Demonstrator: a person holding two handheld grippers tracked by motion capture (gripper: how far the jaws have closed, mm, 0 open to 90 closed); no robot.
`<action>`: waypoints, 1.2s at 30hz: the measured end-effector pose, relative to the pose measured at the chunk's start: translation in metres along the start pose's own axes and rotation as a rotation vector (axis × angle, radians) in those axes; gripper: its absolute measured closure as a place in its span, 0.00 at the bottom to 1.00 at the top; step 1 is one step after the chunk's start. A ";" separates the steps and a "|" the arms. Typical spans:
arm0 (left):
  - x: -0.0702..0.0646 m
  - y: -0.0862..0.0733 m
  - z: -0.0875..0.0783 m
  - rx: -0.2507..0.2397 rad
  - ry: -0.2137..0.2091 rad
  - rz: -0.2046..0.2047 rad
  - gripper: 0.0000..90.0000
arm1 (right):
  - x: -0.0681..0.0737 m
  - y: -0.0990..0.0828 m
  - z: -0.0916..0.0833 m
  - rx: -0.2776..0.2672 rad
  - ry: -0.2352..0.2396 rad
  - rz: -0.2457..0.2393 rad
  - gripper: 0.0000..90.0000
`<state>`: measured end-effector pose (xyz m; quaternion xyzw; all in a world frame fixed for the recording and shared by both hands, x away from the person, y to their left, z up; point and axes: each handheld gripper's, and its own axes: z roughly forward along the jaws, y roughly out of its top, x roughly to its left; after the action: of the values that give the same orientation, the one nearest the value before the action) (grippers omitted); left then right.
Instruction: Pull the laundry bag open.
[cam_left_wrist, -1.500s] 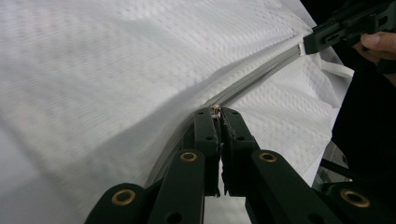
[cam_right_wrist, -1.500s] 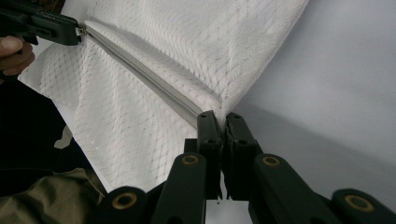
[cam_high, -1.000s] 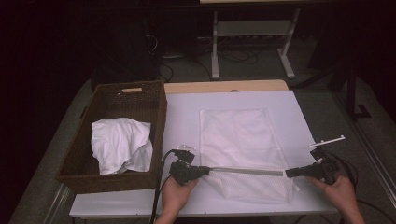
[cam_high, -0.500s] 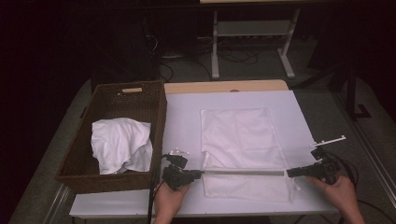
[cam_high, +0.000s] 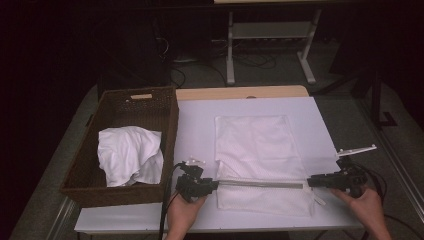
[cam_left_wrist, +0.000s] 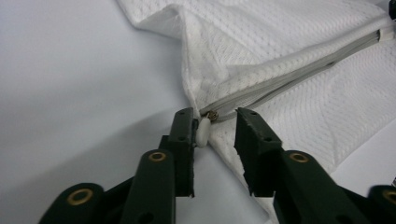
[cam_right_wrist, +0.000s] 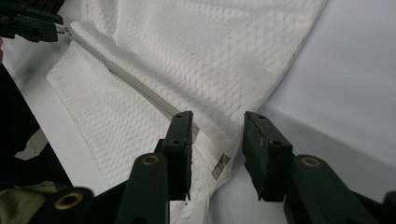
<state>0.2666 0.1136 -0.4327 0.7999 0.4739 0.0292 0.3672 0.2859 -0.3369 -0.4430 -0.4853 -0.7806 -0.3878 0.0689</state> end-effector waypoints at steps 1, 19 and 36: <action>-0.001 0.001 -0.001 -0.005 -0.001 0.003 0.72 | 0.001 0.000 -0.001 -0.006 -0.001 -0.011 0.68; -0.003 0.014 -0.009 -0.071 -0.079 0.067 0.51 | 0.039 0.008 0.000 -0.089 -0.077 -0.257 0.51; -0.003 0.030 -0.019 -0.096 -0.131 0.096 0.41 | 0.085 0.033 0.018 -0.099 -0.089 -0.398 0.43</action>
<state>0.2795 0.1134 -0.4000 0.8035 0.4079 0.0171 0.4333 0.2734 -0.2576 -0.3964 -0.3410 -0.8433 -0.4099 -0.0677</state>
